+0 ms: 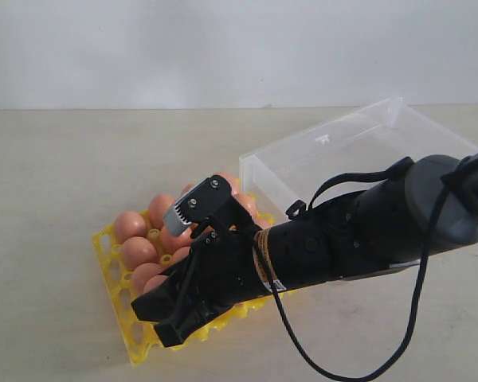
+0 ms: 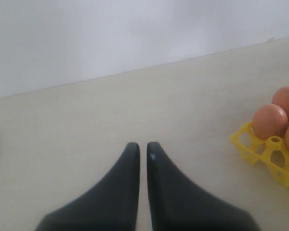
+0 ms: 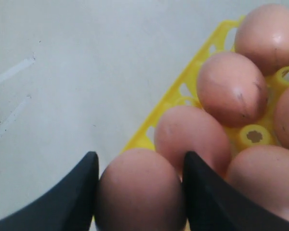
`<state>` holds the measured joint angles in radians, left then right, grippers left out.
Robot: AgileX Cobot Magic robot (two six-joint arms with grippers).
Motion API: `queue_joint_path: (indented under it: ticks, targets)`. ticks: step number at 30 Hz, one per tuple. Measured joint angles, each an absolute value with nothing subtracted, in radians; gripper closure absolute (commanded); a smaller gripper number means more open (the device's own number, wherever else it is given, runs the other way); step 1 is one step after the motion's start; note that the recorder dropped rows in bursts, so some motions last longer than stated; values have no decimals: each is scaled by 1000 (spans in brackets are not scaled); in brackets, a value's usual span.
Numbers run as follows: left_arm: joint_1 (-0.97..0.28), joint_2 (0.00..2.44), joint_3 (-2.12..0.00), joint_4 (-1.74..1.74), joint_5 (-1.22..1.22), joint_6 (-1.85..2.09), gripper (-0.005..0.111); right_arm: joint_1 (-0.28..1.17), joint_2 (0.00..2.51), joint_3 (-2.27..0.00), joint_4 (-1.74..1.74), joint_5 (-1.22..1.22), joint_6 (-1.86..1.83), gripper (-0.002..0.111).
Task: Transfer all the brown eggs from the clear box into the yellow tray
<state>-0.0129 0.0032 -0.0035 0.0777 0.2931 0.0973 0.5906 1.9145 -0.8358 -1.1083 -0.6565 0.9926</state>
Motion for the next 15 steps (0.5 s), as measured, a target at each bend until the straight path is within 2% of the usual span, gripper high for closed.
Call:
queue_joint_path:
  ticks: [6, 8, 11, 15]
  targets:
    - [-13, 3, -3, 78, 293, 97, 103, 591, 1914, -836, -1108, -658, 1013, 74]
    - [-13, 3, -3, 78, 293, 97, 103, 591, 1914, -836, -1106, -660, 1015, 67]
    - [-13, 3, -3, 78, 293, 97, 103, 591, 1914, -836, -1105, -660, 1017, 51]
    - [-13, 3, -3, 78, 293, 97, 103, 593, 1914, -836, -1105, -660, 1021, 49]
